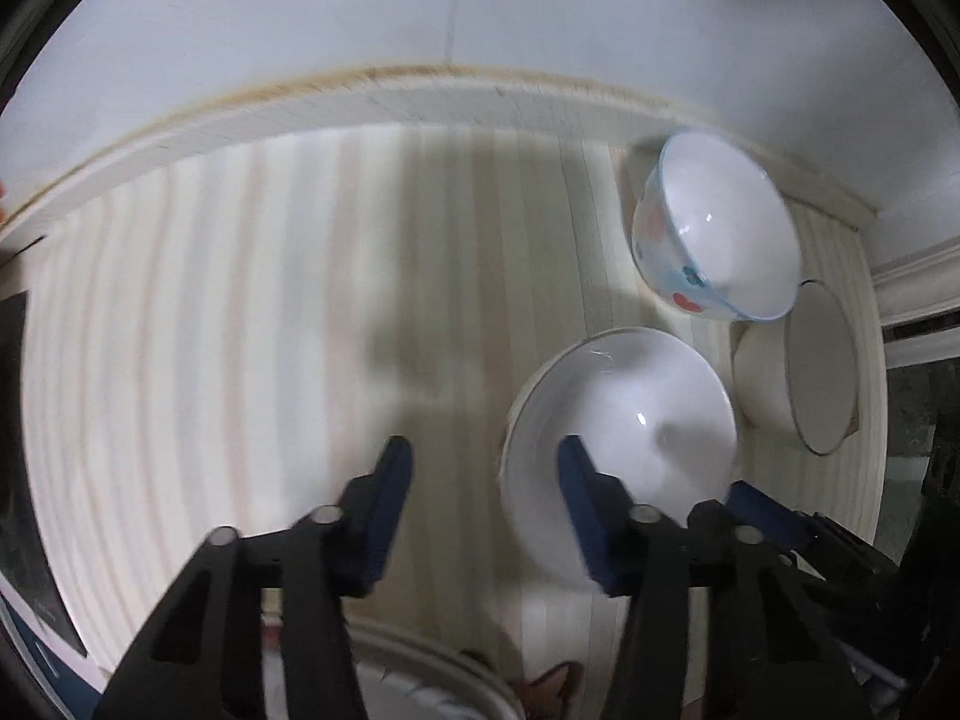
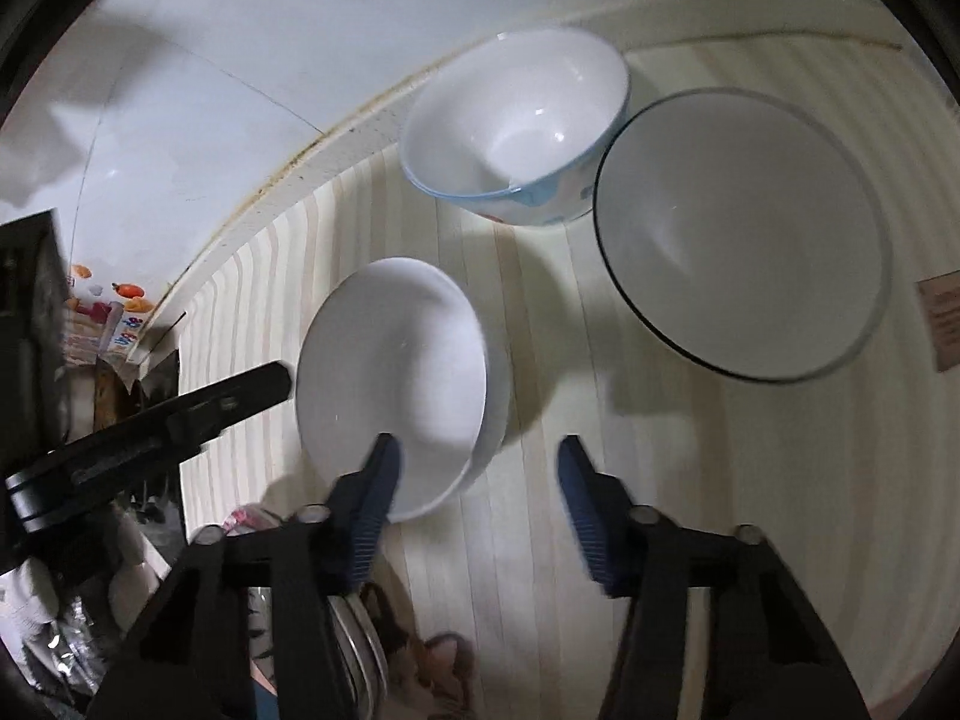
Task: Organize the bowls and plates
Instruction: 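Reach both grippers to a plain white bowl and grasp its rim, then lift the plain white bowl with both grippers toward the black-rimmed bowl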
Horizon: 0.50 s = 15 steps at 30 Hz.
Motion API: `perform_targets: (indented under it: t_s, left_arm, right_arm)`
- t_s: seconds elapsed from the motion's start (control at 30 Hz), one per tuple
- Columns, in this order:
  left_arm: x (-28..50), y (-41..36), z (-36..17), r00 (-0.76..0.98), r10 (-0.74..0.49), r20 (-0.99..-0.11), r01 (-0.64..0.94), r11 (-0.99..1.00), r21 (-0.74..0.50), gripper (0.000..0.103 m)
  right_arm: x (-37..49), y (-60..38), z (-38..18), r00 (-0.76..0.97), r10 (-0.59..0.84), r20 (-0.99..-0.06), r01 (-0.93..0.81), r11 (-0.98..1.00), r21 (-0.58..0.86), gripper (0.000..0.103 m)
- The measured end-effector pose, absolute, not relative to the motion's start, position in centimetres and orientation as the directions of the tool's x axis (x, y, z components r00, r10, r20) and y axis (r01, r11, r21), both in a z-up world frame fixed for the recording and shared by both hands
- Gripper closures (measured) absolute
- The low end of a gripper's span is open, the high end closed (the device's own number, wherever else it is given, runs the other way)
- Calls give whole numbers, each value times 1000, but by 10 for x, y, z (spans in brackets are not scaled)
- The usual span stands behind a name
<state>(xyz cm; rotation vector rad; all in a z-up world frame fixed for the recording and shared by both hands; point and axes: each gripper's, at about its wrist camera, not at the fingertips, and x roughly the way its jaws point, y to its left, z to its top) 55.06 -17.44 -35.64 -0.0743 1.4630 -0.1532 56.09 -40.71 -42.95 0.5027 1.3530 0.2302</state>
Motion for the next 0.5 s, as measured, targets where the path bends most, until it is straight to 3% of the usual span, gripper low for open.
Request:
perform_targets:
  t_s: [0.17,0.5]
  left_arm:
    - [559,-190,-375,59,-162,-985,108,982,-156,80]
    - [532,-200,-347,79,-170,-982,149,976,-157,82]
  right_arm:
    - [577,-402,-454,169,454,-875,129,870,476,82]
    - [577,-397,-451,146,452,-880,113,876,468,87]
